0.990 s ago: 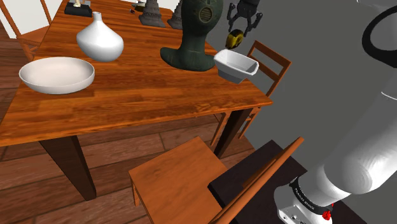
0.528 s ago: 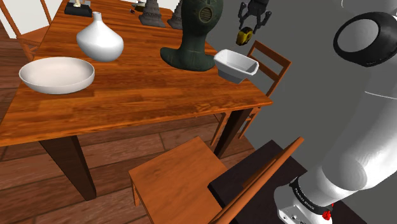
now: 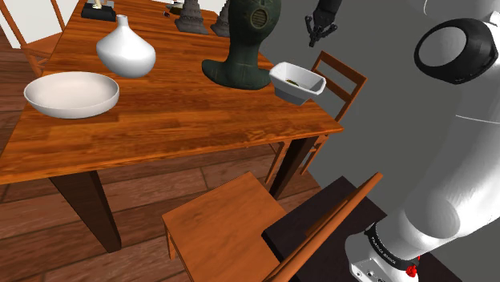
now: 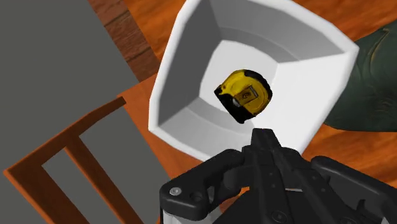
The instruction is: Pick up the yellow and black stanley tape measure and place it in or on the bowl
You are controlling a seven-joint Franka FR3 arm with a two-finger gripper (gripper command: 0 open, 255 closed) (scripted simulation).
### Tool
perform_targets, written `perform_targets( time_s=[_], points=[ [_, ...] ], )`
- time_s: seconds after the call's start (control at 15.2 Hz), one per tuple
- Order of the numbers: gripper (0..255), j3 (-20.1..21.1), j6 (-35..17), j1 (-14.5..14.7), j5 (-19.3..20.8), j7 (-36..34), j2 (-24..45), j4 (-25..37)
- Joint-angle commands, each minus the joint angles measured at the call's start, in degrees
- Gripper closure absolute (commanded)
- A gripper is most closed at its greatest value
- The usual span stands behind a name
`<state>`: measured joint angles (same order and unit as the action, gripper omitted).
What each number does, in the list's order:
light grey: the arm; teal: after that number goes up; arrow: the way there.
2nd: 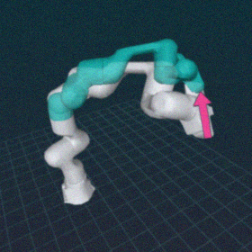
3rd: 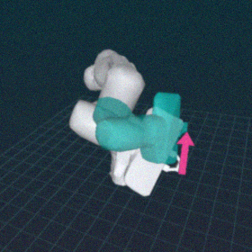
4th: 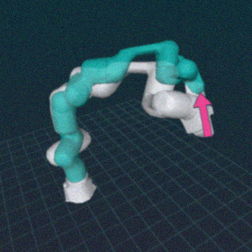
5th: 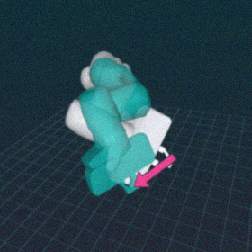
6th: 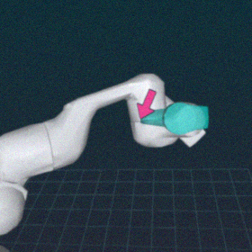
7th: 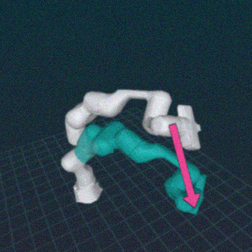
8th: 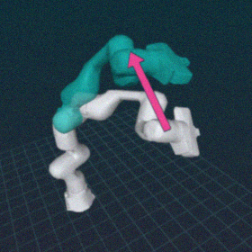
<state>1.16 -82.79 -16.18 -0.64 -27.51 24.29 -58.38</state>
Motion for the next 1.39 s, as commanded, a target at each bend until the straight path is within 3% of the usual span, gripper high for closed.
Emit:
perform_targets(
  time_s=[0.0,0.13,0.26,0.59,0.92,1.32],
  points=[
    [0,0.0,0.03,0.0,0.0,0.0,-0.01,0.02],
    [0,0.96,-10.84,-1.53,-1.01,8.56,-7.46,-15.63],
    [0,1.71,-19.64,-3.12,-2.68,17.75,-12.11,-26.67],
    [0,2.82,-36.92,-6.69,-9.67,43.78,-17.09,-44.6],
    [0,4.23,-47.94,-10.17,-20.29,73.94,-15.01,-52.81],
    [0,4.82,-51.09,-9.78,-20.71,74.36,-12.57,-53.38]
  ],
)
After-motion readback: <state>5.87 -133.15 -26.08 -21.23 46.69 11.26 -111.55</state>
